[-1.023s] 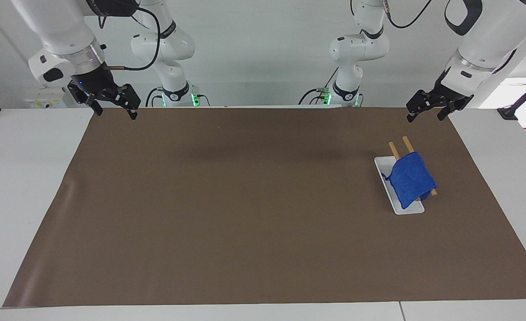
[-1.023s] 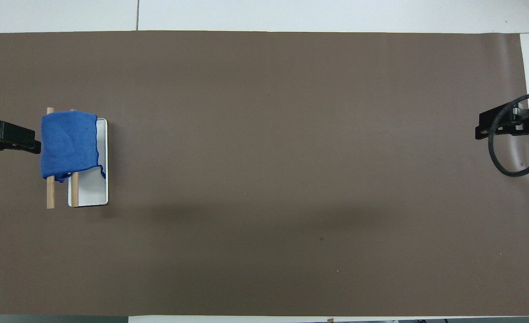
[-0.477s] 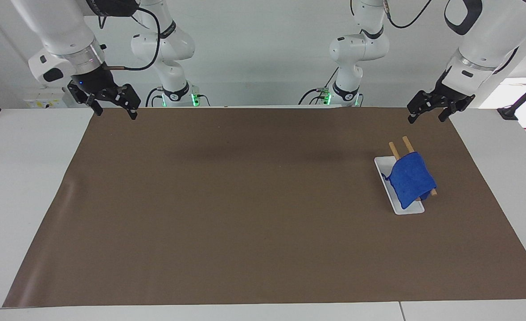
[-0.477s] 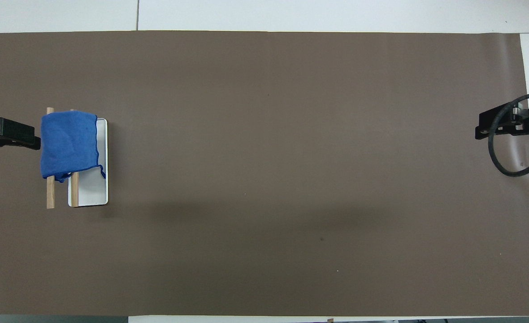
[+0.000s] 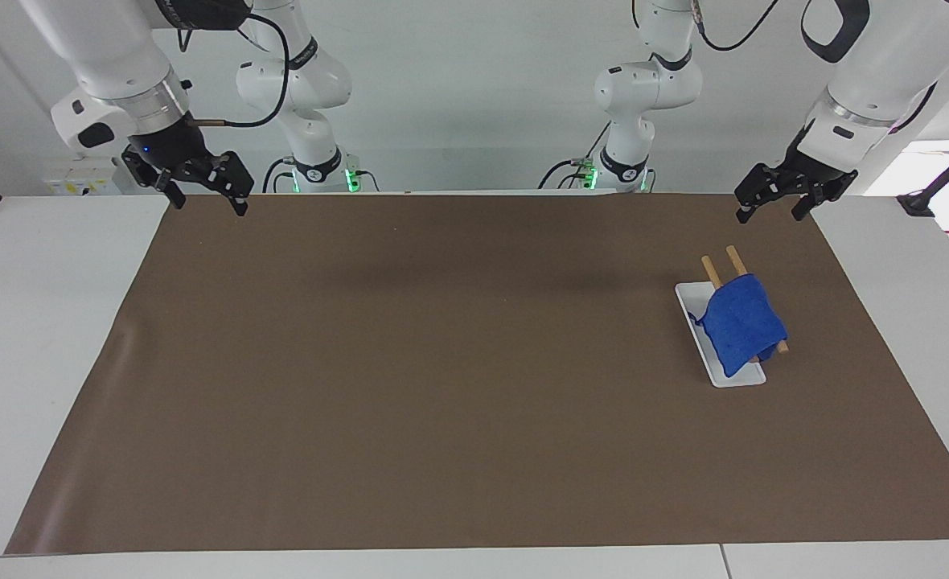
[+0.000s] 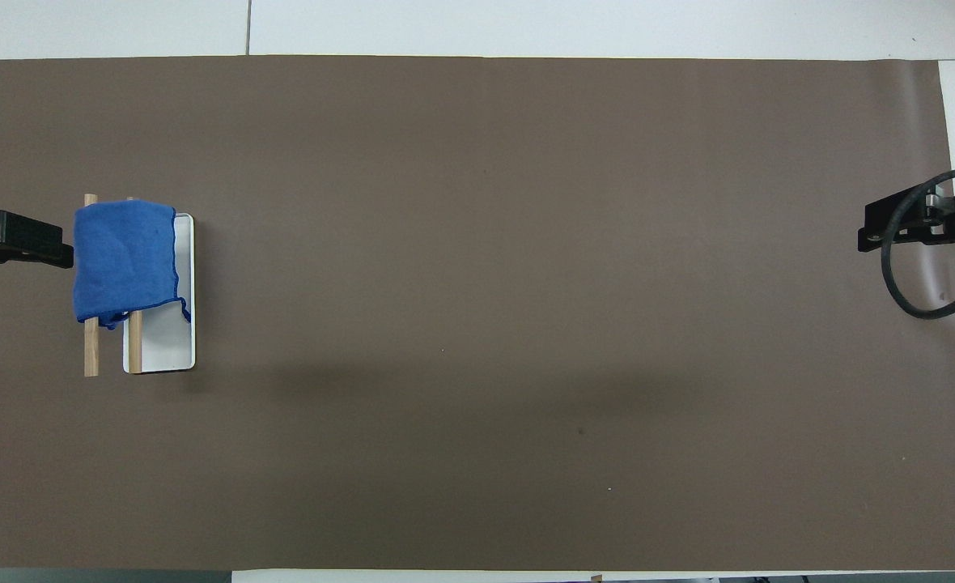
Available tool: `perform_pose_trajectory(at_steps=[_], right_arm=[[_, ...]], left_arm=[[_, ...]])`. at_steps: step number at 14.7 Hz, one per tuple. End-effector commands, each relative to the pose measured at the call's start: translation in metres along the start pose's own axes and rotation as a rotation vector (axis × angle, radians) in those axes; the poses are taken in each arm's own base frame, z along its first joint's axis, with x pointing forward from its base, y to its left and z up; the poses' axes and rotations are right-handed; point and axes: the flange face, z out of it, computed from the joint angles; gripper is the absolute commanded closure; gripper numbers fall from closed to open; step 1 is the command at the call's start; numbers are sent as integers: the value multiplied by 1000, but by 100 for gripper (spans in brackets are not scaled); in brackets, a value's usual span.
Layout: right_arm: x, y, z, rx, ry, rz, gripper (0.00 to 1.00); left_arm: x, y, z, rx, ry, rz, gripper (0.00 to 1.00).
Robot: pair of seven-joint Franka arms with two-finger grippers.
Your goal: Right arm passes towel to left arm to hang
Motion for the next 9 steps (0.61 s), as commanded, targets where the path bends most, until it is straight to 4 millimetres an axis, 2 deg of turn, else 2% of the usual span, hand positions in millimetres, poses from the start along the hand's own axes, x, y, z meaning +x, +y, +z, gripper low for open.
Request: perform_pose_trajectory(at_steps=[1, 9], right_arm=[[-1, 4, 0, -11, -8, -16, 0], [-1, 5, 0, -11, -8, -14, 0]], left_arm=[[-1, 1, -4, 8, 19, 5, 0], [0, 0, -3, 8, 25, 5, 0]])
